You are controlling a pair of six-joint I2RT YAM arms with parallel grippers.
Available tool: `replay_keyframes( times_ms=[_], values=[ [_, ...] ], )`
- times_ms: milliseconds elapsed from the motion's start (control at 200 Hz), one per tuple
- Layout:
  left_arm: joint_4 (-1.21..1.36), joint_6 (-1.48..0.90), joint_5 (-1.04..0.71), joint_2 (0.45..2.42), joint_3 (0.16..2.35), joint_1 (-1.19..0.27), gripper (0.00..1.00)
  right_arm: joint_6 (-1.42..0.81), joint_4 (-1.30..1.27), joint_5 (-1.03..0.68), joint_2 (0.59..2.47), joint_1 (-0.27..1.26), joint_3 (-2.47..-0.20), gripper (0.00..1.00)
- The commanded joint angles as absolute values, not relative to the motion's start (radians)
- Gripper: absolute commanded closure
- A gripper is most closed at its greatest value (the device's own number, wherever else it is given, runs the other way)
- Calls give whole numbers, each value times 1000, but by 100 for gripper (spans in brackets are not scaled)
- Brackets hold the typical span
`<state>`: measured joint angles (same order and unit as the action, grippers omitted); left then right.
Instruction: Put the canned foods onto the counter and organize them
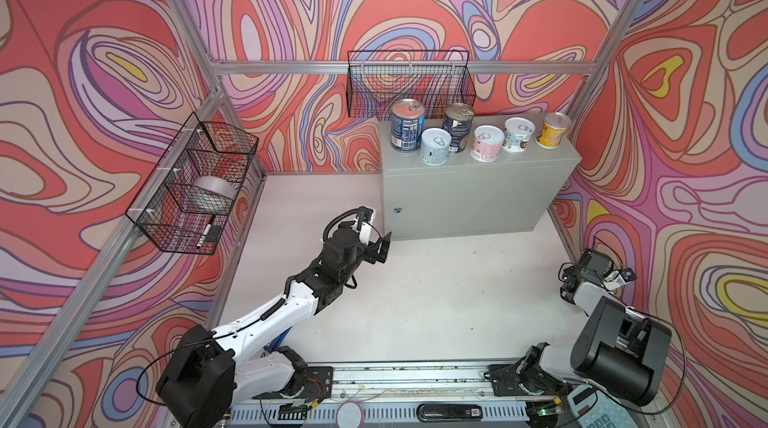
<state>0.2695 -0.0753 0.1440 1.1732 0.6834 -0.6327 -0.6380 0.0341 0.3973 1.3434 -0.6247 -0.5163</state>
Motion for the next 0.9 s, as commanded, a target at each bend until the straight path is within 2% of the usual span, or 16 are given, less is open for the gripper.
replay_keyframes(
  times_ms=[0, 891],
  values=[
    [208, -98, 110, 1166, 721, -641, 0, -634, 65, 321, 1382, -642, -562, 6],
    [9, -79, 61, 1203, 879, -646, 0, -498, 170, 204, 1549, -643, -741, 3]
  ],
)
